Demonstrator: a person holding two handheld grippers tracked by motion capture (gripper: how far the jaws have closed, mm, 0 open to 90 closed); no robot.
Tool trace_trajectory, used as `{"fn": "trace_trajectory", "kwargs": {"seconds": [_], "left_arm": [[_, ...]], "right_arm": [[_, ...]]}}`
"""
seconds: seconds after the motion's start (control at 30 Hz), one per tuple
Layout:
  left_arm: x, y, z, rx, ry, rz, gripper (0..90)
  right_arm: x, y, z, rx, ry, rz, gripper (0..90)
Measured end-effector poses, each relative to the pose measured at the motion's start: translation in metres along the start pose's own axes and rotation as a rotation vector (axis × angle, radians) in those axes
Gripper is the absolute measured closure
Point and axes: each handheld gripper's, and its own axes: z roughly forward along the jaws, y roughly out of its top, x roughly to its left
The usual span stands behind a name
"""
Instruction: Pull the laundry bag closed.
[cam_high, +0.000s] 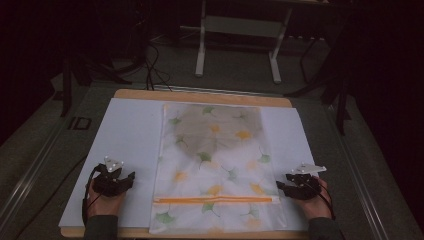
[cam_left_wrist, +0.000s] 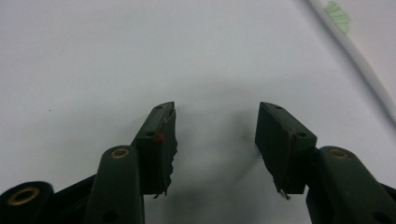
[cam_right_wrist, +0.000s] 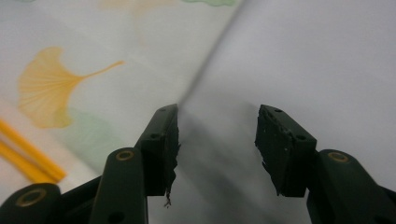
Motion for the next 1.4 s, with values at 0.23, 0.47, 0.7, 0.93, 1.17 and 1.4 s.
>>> {"fn": "trace_trajectory", "kwargs": {"seconds": [0.23, 0.47, 0.7, 0.93, 1.17, 1.4], "left_arm": [[0.002, -0.002, -0.007, -0.038, -0.116, 0.054, 55.6], [0.002, -0.003, -0.009, -0.036, -0.149, 0.061, 56.3], [0.0, -0.004, -0.012, -0.038, -0.175, 0.083, 56.8], [0.001, -0.005, -0.013, -0.027, -0.202, 0.093, 60.4], [0.003, -0.005, -0.014, -0.03, -0.234, 0.089, 61.3], [0.001, -0.006, -0.016, -0.031, -0.254, 0.103, 63.1]], "right_arm": [[0.004, 0.005, -0.001, 0.004, -0.012, -0.027, 43.7], [0.01, 0.007, -0.003, -0.016, 0.001, -0.05, 43.7], [0.019, 0.013, -0.002, 0.001, 0.029, -0.081, 51.2], [0.029, 0.019, -0.003, 0.003, 0.048, -0.119, 51.6], [0.039, 0.024, -0.002, 0.014, 0.089, -0.148, 54.7], [0.051, 0.03, 0.0, 0.018, 0.129, -0.187, 54.3]]}}
